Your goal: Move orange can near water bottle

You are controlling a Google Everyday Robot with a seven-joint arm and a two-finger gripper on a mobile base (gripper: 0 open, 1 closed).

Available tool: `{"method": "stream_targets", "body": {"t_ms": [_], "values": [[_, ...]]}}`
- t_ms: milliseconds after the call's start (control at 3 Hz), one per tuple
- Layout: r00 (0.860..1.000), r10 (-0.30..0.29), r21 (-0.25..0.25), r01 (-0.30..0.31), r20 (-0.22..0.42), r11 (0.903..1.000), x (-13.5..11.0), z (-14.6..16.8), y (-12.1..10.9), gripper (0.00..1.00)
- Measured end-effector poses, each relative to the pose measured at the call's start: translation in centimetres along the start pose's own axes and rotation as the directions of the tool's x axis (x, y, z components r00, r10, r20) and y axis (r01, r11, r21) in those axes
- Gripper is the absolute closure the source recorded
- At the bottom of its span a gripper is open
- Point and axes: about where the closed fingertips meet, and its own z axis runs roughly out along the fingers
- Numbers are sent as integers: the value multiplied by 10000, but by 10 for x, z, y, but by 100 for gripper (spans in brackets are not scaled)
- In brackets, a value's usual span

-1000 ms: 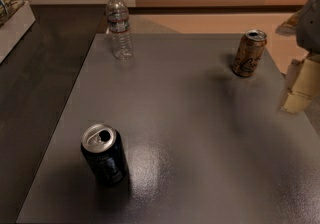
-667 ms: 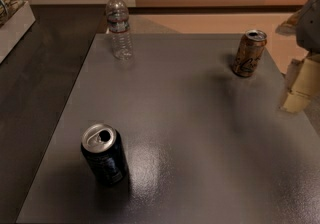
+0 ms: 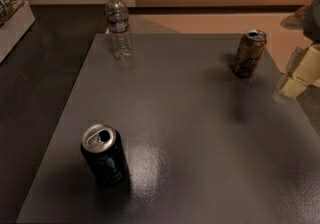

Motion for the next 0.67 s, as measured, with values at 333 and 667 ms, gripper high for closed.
{"method": "stream_targets", "body": {"t_ms": [333, 667], "values": [[9956, 496, 121, -507, 791, 9986, -2, 10, -30, 0], [9802, 1051, 213, -1102, 1678, 9937, -6, 27, -64, 0]]}}
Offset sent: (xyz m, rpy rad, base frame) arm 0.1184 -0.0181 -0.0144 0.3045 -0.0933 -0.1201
